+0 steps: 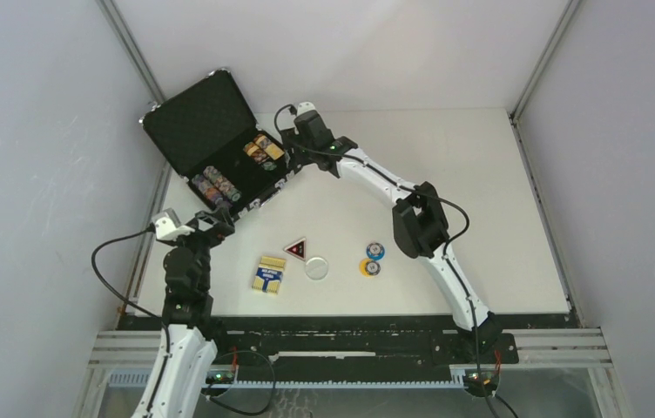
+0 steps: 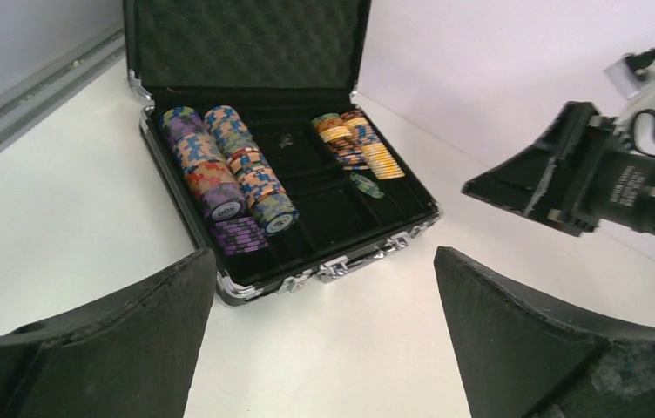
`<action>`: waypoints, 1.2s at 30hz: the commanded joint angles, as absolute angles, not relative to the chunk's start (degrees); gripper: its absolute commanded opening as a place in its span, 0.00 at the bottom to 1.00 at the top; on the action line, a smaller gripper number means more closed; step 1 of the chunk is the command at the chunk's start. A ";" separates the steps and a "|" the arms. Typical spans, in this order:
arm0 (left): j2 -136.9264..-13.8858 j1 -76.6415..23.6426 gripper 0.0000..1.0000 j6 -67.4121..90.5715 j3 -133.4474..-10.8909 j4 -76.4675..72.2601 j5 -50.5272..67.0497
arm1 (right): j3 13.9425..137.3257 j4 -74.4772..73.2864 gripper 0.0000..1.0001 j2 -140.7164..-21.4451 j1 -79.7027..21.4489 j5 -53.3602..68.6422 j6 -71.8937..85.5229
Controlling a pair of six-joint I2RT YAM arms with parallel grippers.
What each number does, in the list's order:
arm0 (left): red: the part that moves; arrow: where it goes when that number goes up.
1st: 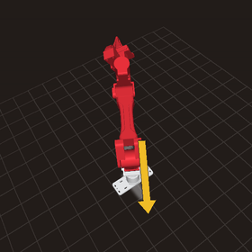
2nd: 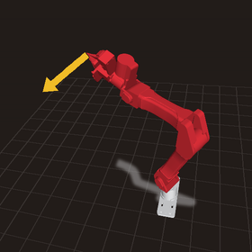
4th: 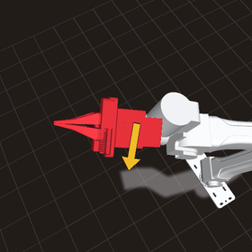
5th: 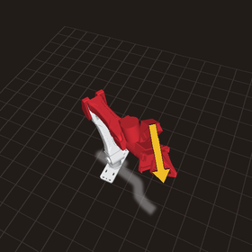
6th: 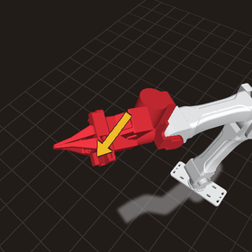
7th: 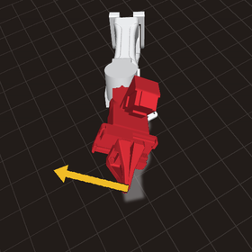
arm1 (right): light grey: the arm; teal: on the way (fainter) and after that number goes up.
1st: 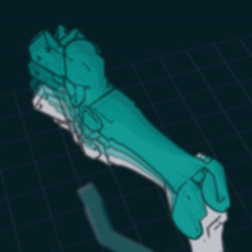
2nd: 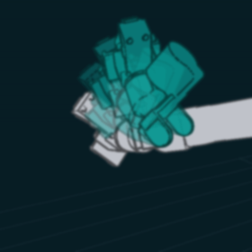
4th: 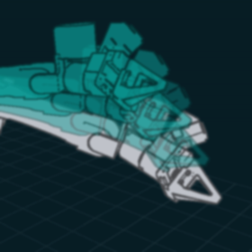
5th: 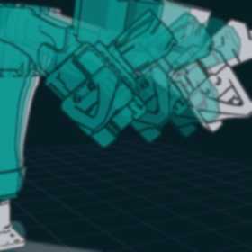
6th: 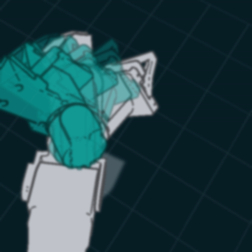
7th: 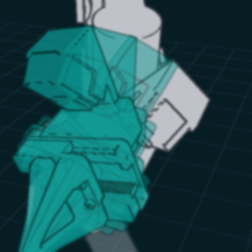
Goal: Pack up texas hold em set
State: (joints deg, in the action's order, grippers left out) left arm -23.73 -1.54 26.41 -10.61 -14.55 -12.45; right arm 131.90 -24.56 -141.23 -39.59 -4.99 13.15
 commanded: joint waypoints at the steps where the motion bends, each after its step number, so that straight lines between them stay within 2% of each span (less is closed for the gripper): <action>1: -17.09 -1.92 1.00 28.58 -10.76 -9.22 -8.97 | 133.01 -21.66 0.71 -140.79 -39.64 -6.00 14.05; 6: -15.68 -2.99 1.00 26.65 -13.36 -3.33 -7.78 | 132.81 -20.90 0.71 -142.46 -39.53 -4.58 15.38; 8: -14.89 -3.09 1.00 26.62 -12.86 -3.08 -6.92 | 132.40 -19.81 0.66 -142.88 -39.74 -1.49 14.58; 9: -14.59 -3.22 1.00 26.63 -12.53 -3.00 -6.75 | 131.60 -18.75 0.59 -142.90 -39.99 0.06 13.88; 13: -14.24 -3.50 1.00 27.40 -11.55 -3.43 -6.76 | 128.67 -12.95 0.24 -142.80 -41.20 4.83 11.96; 14: -14.24 -3.55 1.00 27.64 -11.40 -3.69 -6.61 | 128.89 -12.19 0.20 -143.20 -41.45 5.28 11.72; 21: -14.08 -3.82 1.00 27.97 -11.14 -3.98 -6.48 | 135.69 -13.38 0.15 -148.21 -42.63 7.30 14.23; 31: -14.08 -4.02 1.00 28.41 -10.78 -4.36 -6.78 | 138.23 -17.70 0.12 -150.30 -42.44 8.05 18.86; 36: -14.06 -4.10 1.00 28.38 -10.38 -4.59 -7.16 | 139.08 -23.28 0.03 -150.69 -41.43 9.45 20.28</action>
